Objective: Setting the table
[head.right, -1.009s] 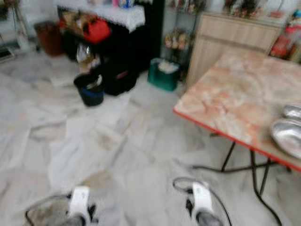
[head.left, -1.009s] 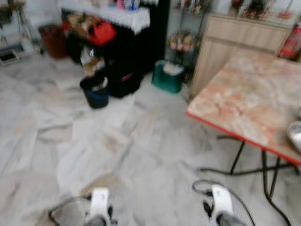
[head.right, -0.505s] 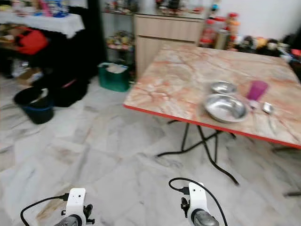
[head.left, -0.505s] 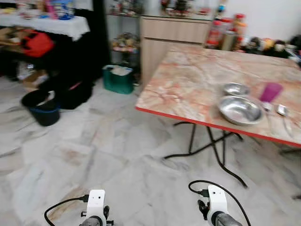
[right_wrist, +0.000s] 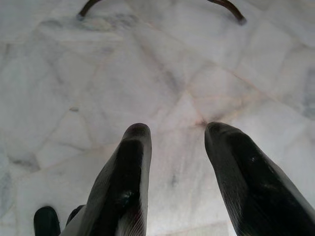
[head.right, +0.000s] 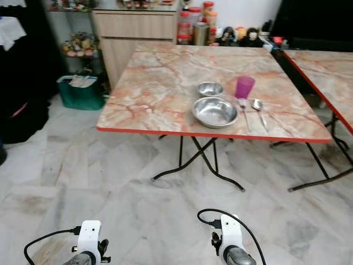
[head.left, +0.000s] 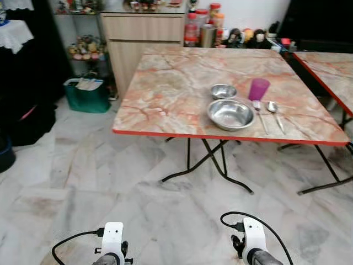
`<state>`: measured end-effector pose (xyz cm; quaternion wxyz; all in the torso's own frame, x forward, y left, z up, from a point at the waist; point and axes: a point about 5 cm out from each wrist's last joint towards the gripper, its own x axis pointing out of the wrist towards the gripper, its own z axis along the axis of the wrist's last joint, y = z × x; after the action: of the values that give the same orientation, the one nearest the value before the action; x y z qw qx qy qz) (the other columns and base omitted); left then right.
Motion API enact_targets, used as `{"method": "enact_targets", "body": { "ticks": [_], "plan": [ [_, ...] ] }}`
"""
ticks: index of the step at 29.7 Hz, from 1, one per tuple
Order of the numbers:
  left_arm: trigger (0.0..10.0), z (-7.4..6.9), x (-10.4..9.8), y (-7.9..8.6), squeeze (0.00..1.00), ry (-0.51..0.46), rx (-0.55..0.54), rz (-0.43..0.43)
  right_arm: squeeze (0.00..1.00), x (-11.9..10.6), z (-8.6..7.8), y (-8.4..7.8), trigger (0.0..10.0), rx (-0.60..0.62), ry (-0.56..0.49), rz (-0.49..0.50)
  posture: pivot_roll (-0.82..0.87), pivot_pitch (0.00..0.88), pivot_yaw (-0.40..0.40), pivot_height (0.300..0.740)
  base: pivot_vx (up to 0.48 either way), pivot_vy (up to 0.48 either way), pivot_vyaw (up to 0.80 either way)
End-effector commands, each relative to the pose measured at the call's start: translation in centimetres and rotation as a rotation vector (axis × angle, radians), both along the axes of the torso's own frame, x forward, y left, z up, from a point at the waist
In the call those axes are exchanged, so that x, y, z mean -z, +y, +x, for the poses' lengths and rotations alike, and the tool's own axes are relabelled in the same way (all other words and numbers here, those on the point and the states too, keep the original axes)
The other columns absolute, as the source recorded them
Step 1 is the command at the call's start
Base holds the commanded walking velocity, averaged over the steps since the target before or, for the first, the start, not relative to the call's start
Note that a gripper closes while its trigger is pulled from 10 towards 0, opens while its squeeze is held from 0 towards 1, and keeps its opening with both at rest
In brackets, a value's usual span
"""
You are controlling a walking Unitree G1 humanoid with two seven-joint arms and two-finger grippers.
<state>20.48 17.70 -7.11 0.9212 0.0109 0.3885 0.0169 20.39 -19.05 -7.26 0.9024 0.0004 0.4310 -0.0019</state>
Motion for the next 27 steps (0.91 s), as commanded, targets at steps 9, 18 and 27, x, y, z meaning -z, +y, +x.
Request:
{"method": "enact_targets", "body": {
  "ticks": [9,18,27],
  "plan": [
    [10.0,0.02,0.01,-0.16,0.0,0.005,0.044,0.024,0.0,-0.09,0.19,0.11,10.0,0.004,-0.004,0.004,0.03,0.0,-0.01,0.74,0.0,-0.101,-0.63],
    [10.0,-0.01,0.08,-0.24,0.0,0.015,0.028,0.017,0.0,-0.2,0.39,0.09,10.0,0.001,-0.01,0.002,0.03,0.0,-0.012,0.74,0.0,-0.151,-0.62],
    [10.0,0.22,-0.07,-0.29,0.0,0.001,0.016,0.002,0.0,-0.34,0.59,0.15,10.0,0.006,-0.026,0.008,0.03,0.0,-0.013,0.74,0.0,0.0,-0.12]
  ]
}}
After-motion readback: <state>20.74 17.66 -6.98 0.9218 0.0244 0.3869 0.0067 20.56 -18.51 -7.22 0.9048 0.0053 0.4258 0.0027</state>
